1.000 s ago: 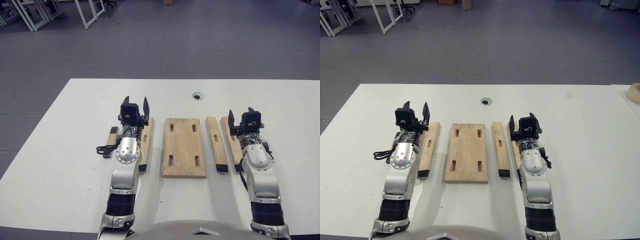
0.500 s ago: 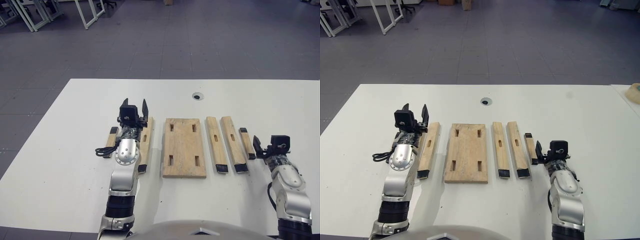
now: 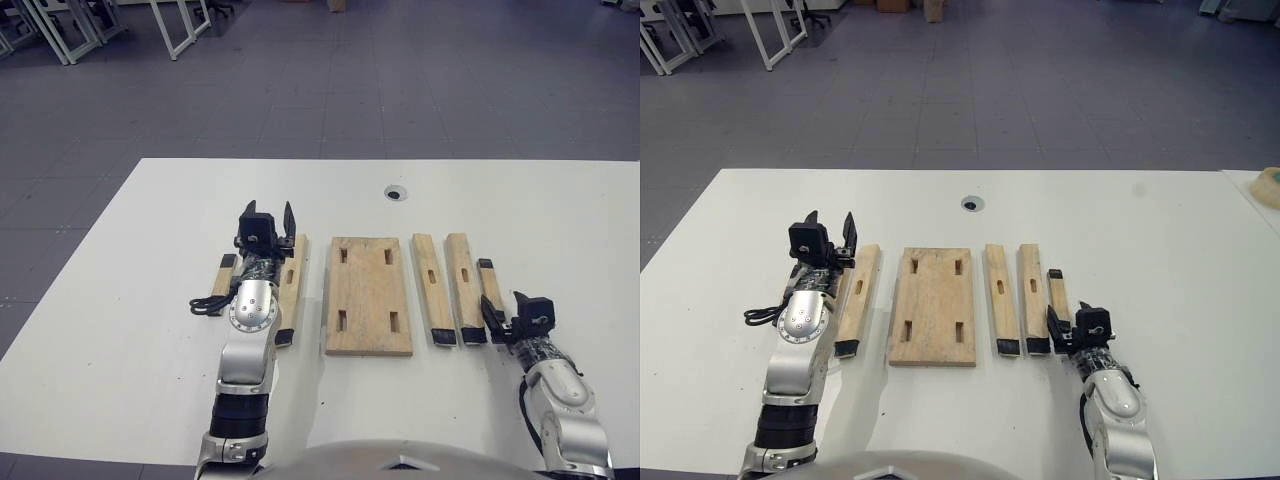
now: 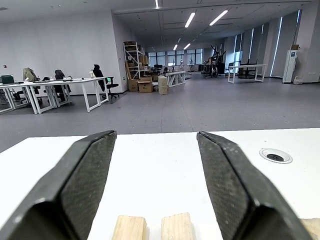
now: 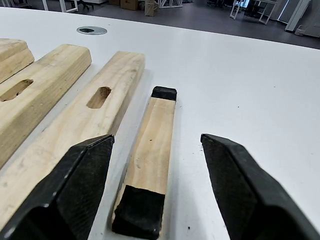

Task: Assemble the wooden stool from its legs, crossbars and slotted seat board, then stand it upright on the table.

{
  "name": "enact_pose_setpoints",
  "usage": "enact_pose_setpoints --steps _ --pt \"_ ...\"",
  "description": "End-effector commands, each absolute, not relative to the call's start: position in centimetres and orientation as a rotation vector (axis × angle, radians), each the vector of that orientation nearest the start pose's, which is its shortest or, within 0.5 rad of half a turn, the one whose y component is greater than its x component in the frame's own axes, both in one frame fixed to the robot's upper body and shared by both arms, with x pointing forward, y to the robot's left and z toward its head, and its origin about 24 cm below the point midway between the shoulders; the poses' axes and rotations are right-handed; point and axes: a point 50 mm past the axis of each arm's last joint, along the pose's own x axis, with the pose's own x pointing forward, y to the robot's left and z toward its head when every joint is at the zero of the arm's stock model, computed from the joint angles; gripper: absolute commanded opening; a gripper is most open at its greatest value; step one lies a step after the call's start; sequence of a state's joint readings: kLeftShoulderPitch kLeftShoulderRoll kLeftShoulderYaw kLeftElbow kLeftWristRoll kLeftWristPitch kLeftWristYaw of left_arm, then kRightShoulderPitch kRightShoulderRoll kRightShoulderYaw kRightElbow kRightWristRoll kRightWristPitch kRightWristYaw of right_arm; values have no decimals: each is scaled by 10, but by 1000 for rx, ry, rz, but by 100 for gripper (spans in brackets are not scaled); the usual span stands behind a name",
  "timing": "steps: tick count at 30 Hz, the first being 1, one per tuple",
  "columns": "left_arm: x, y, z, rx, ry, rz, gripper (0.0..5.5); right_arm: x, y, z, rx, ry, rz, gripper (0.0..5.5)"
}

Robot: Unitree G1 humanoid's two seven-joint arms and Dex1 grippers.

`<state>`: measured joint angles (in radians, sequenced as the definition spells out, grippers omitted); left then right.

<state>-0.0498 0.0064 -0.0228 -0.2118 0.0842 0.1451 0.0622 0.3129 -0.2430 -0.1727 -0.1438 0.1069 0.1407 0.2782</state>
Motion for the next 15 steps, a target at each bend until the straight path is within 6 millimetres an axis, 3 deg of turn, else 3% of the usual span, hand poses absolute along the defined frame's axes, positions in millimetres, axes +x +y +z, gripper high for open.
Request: enact_pose_setpoints --steps 1,7,15 --pt "260 147 88 86 -111 44 299 181 -236 6 -114 337 49 323" --pt "260 147 87 83 -108 44 299 180 -237 3 -54 355 -4 323" --pt "260 146 87 72 -108 48 296 175 -235 0 -55 377 -15 173"
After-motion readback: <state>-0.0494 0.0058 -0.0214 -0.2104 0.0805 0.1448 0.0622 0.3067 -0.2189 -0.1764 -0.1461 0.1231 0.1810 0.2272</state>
